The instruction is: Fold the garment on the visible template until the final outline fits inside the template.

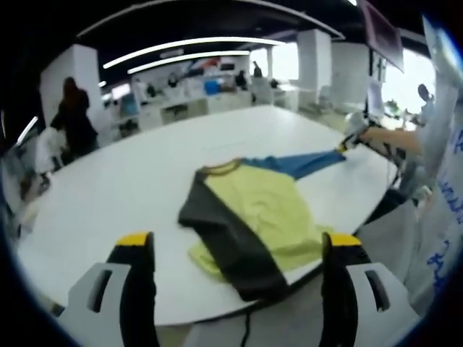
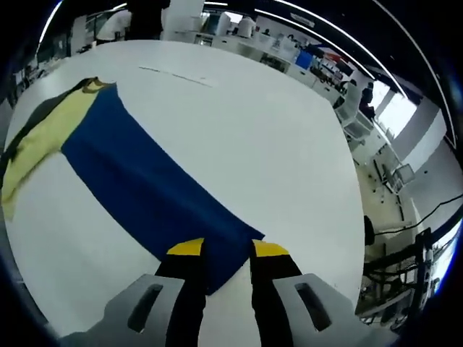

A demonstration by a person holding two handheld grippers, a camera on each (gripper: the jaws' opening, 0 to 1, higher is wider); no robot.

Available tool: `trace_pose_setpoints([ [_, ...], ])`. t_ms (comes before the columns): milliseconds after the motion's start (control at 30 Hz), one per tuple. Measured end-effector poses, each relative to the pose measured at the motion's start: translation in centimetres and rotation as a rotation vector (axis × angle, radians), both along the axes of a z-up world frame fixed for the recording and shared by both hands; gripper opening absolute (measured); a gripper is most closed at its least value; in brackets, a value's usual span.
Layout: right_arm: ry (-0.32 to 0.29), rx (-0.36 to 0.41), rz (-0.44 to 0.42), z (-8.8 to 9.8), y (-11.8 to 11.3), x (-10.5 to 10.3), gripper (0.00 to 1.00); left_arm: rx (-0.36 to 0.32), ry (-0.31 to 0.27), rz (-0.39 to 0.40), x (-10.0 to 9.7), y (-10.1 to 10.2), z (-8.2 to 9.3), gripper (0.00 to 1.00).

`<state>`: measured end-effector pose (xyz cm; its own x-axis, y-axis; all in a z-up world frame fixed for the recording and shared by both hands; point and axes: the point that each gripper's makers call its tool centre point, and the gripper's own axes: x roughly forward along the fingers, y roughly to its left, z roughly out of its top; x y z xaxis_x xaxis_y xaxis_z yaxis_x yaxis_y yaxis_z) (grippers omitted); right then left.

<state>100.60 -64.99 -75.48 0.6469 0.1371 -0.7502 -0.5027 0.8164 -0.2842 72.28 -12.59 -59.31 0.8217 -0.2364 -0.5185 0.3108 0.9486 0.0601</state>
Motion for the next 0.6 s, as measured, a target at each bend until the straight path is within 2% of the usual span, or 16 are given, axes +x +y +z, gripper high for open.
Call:
trace_pose_setpoints([
  [67, -0.008, 0.015, 0.007, 0.3, 1.0, -0.9, 0.28, -0.007, -0.008, -0.005, -0.1, 0.0, 0.0, 0.91],
  [133, -0.026, 0.041, 0.026, 1.5, 2.9, -1.5, 0.34, -0.011, -0.014, -0.008, -0.2, 0.2, 0.1, 0.91],
  [300, -0.053, 0.089, 0.071, 3.1, 6.7, -2.8, 0.38, -0.020, -0.035, -0.014, -0.4, 0.6, 0.3, 0.91],
  [433, -0.046, 0.187, 0.100, 4.6, 10.1, -4.4, 0.45, -0.031, -0.046, -0.029, -0.7, 0.6, 0.3, 0.91],
  [600, -0.055, 0.203, 0.159, 6.0, 13.1, -6.0, 0.53, -0.043, -0.060, -0.047, -0.8, 0.8, 0.5, 0.91],
])
